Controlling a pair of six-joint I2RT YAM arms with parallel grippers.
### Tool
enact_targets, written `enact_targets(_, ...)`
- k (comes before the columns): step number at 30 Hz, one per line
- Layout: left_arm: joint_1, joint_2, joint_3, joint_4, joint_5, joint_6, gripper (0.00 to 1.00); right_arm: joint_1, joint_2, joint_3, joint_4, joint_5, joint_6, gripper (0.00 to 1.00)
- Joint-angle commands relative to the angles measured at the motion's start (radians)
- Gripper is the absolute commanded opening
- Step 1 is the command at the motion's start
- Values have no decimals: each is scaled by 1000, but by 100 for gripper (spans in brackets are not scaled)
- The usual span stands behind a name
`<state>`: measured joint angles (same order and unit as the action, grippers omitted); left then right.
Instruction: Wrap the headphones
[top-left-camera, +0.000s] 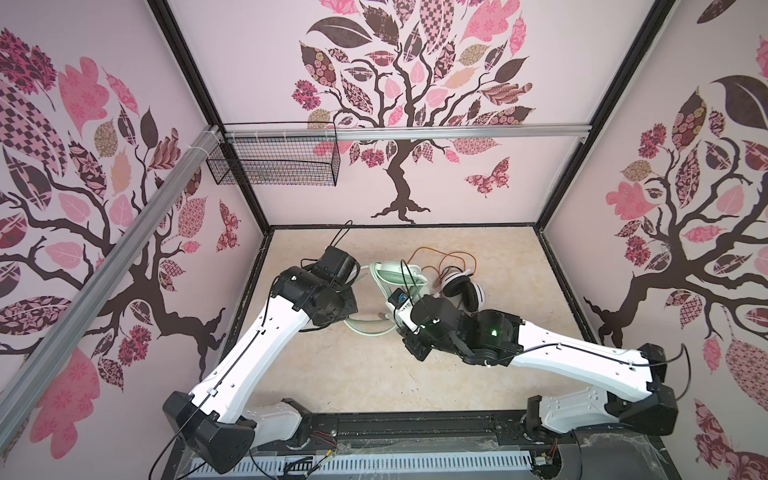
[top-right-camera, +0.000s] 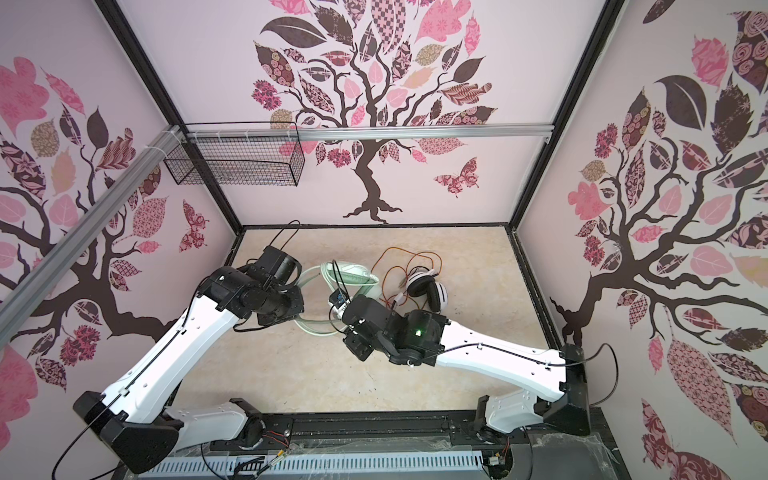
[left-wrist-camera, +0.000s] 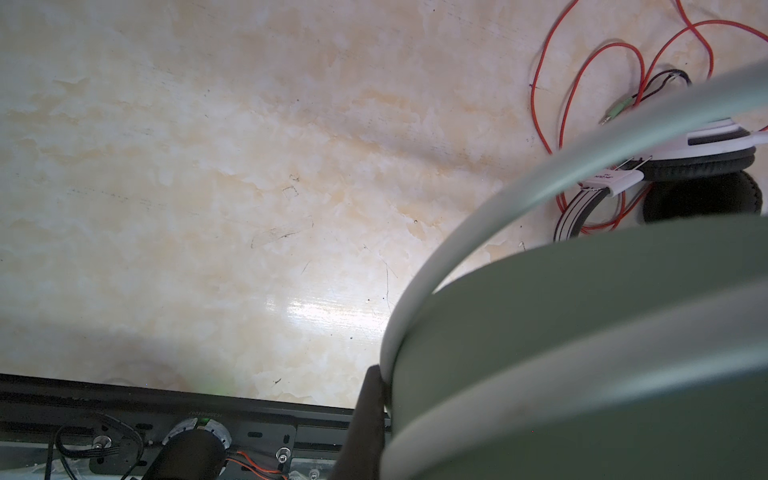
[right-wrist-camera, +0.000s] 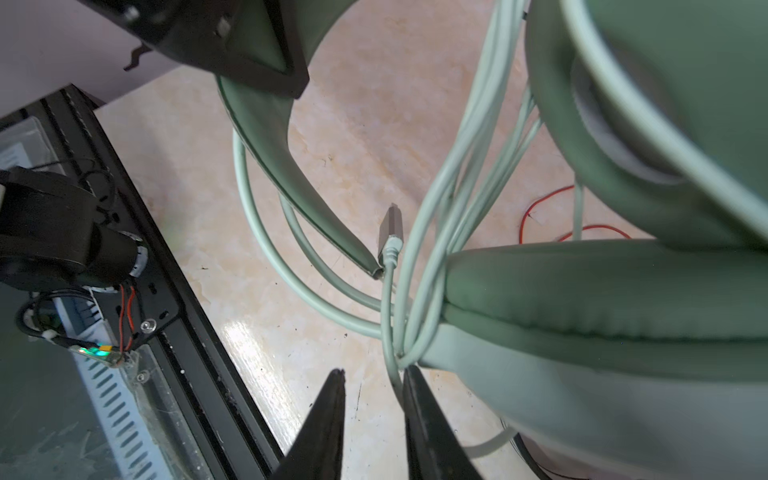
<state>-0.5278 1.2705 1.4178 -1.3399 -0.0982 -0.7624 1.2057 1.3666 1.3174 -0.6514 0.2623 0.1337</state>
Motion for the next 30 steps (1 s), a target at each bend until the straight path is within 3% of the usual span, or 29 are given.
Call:
enact_targets(1,2,-33,28,57,18,-16,0,2,41,34,-45,32,-22,28)
enact_targets(9,2,-32,30,57,24,-18,0,2,75,40,-38,72,-23,26)
enact_targets(13,1,-33,26,60,17,-16,0,1,63,36,-24,58,-11,0)
enact_targets(19,3,-9,38,63,-13,-13,0,2,-35,-46,-4,-54,57,0)
enact_targets(25,3,9,72,60,-5,-11,0,-4,-296,-296,193,-226,207,0)
enact_targets(30,4,9,70,80,51,-24,0,-5,-337,-401,356,-374,262,0)
